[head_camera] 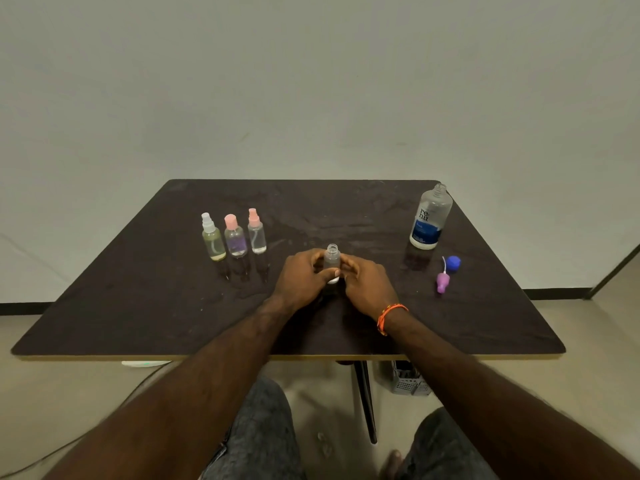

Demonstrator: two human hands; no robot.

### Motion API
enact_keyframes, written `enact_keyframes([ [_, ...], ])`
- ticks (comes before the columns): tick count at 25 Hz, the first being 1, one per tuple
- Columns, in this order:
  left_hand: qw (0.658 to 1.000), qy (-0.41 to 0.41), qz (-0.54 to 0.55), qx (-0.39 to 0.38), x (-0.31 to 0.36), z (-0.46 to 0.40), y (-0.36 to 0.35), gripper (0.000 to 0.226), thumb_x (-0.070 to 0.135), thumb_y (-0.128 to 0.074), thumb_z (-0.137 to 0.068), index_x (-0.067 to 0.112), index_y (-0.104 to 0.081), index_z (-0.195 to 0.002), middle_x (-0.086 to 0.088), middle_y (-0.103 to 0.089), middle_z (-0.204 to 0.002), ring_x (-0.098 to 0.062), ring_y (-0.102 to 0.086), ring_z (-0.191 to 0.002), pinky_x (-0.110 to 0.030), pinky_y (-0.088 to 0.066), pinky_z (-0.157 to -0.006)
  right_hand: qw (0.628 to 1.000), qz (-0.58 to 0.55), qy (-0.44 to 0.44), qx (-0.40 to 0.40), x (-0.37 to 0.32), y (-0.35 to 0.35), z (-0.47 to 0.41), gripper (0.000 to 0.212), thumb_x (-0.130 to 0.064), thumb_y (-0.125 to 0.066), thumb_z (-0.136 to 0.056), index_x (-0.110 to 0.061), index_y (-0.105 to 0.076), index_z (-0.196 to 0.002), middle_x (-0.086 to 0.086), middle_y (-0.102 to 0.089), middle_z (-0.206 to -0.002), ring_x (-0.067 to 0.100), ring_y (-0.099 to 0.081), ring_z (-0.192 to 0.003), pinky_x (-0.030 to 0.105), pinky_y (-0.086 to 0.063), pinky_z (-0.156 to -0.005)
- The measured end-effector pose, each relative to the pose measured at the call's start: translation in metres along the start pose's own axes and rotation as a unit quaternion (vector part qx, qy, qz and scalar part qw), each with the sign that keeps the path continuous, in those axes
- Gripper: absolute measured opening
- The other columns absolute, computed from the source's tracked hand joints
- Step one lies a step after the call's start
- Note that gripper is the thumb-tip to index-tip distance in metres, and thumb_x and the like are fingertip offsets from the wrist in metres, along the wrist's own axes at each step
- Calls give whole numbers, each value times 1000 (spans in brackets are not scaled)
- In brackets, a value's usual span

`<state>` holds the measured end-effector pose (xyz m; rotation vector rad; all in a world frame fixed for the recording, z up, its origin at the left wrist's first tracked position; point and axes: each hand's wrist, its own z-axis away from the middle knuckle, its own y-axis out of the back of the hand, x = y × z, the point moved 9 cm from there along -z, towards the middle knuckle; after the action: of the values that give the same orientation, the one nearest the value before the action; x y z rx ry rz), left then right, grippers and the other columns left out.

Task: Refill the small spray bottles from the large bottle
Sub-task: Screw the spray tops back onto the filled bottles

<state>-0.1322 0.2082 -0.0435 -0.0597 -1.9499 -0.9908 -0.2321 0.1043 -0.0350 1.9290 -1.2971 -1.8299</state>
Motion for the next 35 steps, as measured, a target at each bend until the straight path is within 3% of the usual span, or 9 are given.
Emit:
enact_keyframes([
  [5, 1000, -3, -9, 8, 7, 14, -2, 33, 24, -84, -87, 19, -78, -119, 6, -80, -108, -6, -74, -97, -27, -57, -93, 998, 67, -7, 10, -3, 7, 15, 37, -13, -55, -95, -18, -64, -131, 1, -72, -118, 16, -67, -108, 34, -52, -98],
  [9, 999, 0, -33, 6, 6, 15, -3, 34, 29, -81, -89, 18, -76, -121, 4, -80, -108, -10, -74, -97, -31, -57, -93, 977, 168, -80, 105, 22, 74, 21, 16, -26, -60, -92, -18, -71, -102, 3, -72, -97, 21, -67, -91, 38, -55, -85],
  [13, 999, 3, -36, 6, 3, 16, -7, 40, 32, -80, -91, 18, -73, -128, 2, -79, -115, -12, -72, -103, -35, -57, -98, 903, 340, -222, 142, 76, 139, 33, 41, -53, -63, -88, -15, -64, -101, 8, -69, -95, 29, -66, -90, 43, -56, -82],
  [16, 999, 8, -43, -1, 1, 16, -9, 45, 34, -79, -92, 20, -70, -133, 2, -77, -121, -14, -71, -110, -40, -56, -103, 907, 310, -267, 98, 102, 136, 43, 37, -48, -64, -87, -13, -63, -100, 9, -69, -91, 29, -64, -87, 46, -56, -82],
  [21, 998, 22, -50, -16, -3, 15, -11, 44, 39, -78, -91, 25, -70, -132, 6, -78, -118, -15, -71, -108, -51, -53, -104, 951, 213, -184, 132, 54, 131, 32, 25, -26, -67, -92, -11, -63, -111, 5, -67, -102, 24, -63, -92, 37, -51, -82],
  [25, 998, 24, -59, -3, -3, 15, -10, 36, 41, -78, -89, 29, -74, -123, 9, -79, -110, -14, -71, -104, -49, -52, -103, 981, 166, -4, 99, -29, 106, 9, 26, -24, -72, -88, -15, -70, -112, 0, -68, -102, 17, -62, -95, 32, -49, -87],
  [29, 997, 36, -67, -7, -4, 15, -9, 37, 43, -77, -90, 30, -74, -124, 11, -78, -111, -14, -70, -106, -48, -48, -106, 973, 220, 62, 41, -76, 91, -11, 27, -17, -65, -93, -17, -71, -119, 5, -67, -117, 20, -61, -106, 39, -50, -98],
  [33, 997, 29, -74, 6, -2, 16, -7, 17, 41, -78, -89, 29, -74, -102, 19, -64, -78, -9, -62, -85, -42, -48, -96, 955, 282, 87, 8, -93, 84, -17, 30, -10, -62, -93, -17, -72, -121, 6, -67, -123, 22, -61, -112, 37, -49, -101],
  [35, 997, 26, -77, 7, -1, 15, -6, 13, 40, -78, -89, 31, -73, -96, 18, -60, -74, -8, -60, -82, -41, -47, -93, 946, 312, 91, -10, -94, 80, -17, 32, -9, -62, -93, -17, -71, -124, 7, -66, -124, 22, -60, -113, 36, -48, -101],
])
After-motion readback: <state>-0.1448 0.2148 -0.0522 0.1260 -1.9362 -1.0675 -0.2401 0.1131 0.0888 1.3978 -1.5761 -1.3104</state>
